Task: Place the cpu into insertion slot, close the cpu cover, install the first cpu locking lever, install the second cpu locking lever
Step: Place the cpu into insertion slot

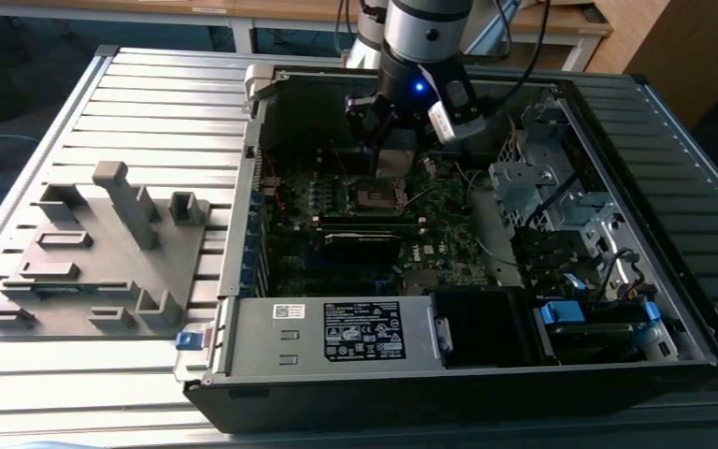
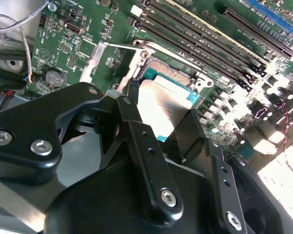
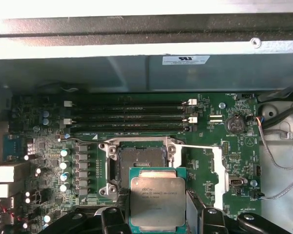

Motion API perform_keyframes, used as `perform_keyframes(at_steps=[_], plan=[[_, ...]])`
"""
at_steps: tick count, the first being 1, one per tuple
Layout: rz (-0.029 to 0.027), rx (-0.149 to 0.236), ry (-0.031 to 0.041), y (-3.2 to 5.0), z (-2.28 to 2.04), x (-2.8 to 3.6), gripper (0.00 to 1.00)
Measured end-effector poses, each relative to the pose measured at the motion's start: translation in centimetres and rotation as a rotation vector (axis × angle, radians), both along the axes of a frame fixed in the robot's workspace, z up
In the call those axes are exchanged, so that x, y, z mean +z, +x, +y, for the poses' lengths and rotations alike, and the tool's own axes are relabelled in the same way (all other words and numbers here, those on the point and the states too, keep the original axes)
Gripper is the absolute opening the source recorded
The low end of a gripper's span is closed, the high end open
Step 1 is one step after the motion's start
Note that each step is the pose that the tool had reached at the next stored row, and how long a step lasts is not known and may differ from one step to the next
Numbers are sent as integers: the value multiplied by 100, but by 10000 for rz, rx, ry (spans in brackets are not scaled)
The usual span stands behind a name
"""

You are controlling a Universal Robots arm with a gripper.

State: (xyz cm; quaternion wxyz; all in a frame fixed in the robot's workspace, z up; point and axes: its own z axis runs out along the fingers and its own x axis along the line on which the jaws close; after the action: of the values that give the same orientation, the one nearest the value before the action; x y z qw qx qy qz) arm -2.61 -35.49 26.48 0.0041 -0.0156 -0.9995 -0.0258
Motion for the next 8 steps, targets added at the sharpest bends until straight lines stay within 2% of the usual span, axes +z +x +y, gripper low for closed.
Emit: perform_keyframes(at_steps=[8], plan=[[-1, 0, 1, 0, 0, -82, 54]])
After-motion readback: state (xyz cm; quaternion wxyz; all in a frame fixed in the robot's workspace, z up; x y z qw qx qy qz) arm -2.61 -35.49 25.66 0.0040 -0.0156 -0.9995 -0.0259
